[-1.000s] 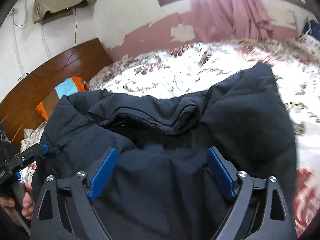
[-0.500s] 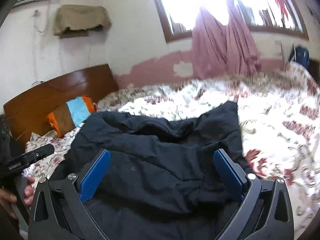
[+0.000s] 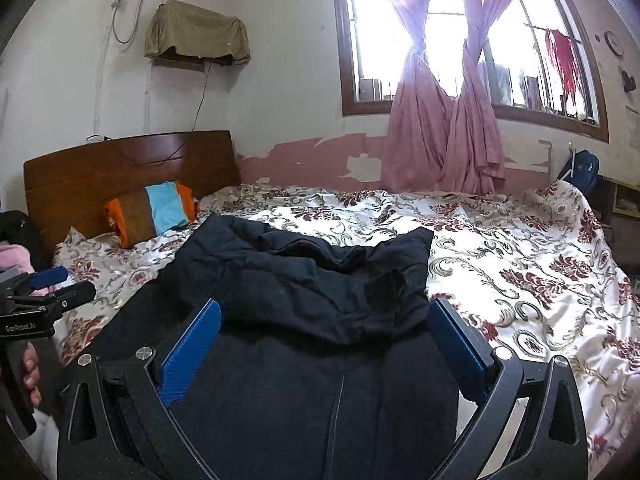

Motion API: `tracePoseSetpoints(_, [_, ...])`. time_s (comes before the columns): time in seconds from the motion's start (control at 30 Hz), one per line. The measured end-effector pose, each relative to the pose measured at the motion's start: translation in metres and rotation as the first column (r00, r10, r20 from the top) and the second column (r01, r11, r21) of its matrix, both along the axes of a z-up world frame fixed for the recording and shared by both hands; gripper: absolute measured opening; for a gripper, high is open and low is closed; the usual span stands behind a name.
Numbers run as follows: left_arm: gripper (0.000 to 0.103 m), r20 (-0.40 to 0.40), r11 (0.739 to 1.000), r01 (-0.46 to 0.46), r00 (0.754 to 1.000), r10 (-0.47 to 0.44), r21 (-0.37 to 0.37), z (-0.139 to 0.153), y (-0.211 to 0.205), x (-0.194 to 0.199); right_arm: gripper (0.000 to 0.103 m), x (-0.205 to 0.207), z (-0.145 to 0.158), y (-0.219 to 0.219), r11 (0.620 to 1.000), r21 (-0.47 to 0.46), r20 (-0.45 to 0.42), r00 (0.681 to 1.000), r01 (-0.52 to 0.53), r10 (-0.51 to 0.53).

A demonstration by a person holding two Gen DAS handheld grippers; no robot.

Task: Fold large clothes
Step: 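Open both tools on the folded jacket and lift them away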

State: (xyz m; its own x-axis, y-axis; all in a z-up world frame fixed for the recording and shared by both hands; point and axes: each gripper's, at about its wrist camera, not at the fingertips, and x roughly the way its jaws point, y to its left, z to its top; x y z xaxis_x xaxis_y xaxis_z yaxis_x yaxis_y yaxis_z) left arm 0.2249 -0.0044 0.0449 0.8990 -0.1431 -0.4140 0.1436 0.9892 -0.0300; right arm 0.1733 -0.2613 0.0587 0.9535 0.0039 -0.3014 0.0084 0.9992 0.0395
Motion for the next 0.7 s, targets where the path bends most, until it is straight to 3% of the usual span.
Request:
tracePoseSetpoints(0.3, [0.103, 0.045, 0.997, -0.055, 0.998, 0.053, 0.051, -0.001, 0.011, -0.066, 0.101, -0.067, -0.008, 0.007, 1.000, -0.012, 0.010, 1.000, 0.006, -0.006])
tracePoseSetpoints(0.5, [0.102, 0.046, 0.993, -0.089, 0.995, 0.086, 0.080, -0.020, 0.014, -0.093, 0.101, -0.081, -0.019, 0.006, 0.999, -0.027, -0.015, 1.000, -0.027, 0.027])
tracePoseSetpoints(0.7, [0.102, -0.017, 0.983, -0.072, 0.997, 0.076, 0.169, -0.038, 0.009, -0.100, 0.101, -0.094, -0.023, 0.013, 0.996, -0.079, 0.018, 0.999, -0.038, 0.040])
